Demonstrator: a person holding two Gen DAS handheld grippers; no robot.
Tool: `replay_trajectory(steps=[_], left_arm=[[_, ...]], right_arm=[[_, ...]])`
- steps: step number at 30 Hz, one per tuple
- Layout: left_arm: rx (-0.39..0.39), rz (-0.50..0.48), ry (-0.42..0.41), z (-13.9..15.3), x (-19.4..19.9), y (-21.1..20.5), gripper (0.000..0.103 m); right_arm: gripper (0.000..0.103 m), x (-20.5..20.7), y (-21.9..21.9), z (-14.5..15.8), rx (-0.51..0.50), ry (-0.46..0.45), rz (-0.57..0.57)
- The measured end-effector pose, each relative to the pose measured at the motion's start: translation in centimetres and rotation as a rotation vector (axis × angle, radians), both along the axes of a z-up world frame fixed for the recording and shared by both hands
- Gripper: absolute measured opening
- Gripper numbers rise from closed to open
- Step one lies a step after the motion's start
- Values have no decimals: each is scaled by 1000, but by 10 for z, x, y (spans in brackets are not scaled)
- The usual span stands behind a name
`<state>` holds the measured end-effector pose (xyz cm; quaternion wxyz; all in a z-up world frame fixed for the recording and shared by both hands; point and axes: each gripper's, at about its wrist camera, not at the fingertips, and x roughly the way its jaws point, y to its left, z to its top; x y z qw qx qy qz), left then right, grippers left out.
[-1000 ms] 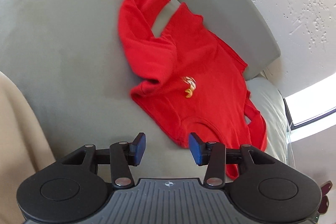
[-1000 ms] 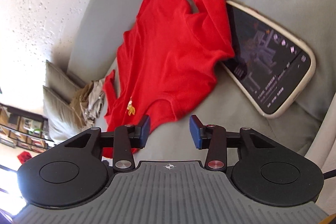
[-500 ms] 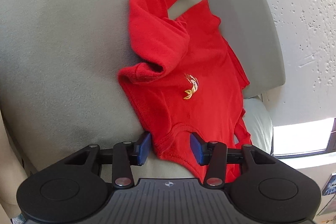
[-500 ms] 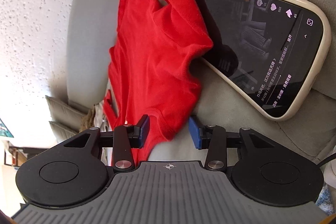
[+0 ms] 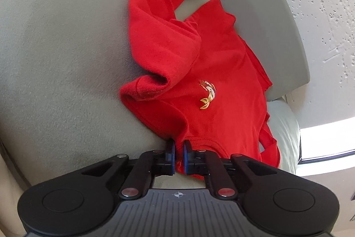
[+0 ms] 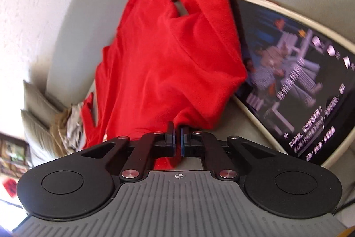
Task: Fold clothes
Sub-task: 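Grasp the shirt hem with the left gripper while the right gripper grasps the hem, then pull the hem taut, then open both grippers to release the shirt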
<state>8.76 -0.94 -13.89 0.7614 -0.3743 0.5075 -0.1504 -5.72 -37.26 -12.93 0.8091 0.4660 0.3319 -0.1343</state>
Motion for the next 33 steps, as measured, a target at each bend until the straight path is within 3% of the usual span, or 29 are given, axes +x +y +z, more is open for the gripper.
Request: replay_trajectory(steps=[3, 6, 11, 14, 18, 21, 23, 24, 28, 31, 33], left_arm=[[22, -41, -58, 23, -12, 3, 7], [29, -92, -119, 51, -28, 5, 6], [24, -147, -161, 83, -52, 19, 5], [95, -184, -139, 74, -62, 21, 6], [198, -240, 25, 34, -60, 10, 11], [253, -281, -25, 45, -61, 2, 38], [290, -308, -59, 52, -61, -3, 39], [309, -322, -76, 55, -62, -6, 39], [382, -376, -144, 70, -63, -17, 40], [398, -406, -254, 97, -61, -33, 45], [400, -421, -308, 113, -57, -47, 48]], right_arm=[[3, 1, 10, 25, -129, 16, 64], [3, -7, 16, 53, -201, -35, 105], [2, -34, 14, 86, -185, -80, 133], [2, -52, 12, 89, -184, -51, 137], [4, -54, 10, 59, -97, 53, 148], [10, -59, 8, 41, -27, 101, 159], [33, -62, 5, 44, -58, 102, 164], [39, -65, 3, 49, -77, 94, 163], [44, -69, -12, 82, -166, 21, 179], [59, -65, -27, 116, -237, -40, 179], [58, -59, -38, 137, -280, -75, 175]])
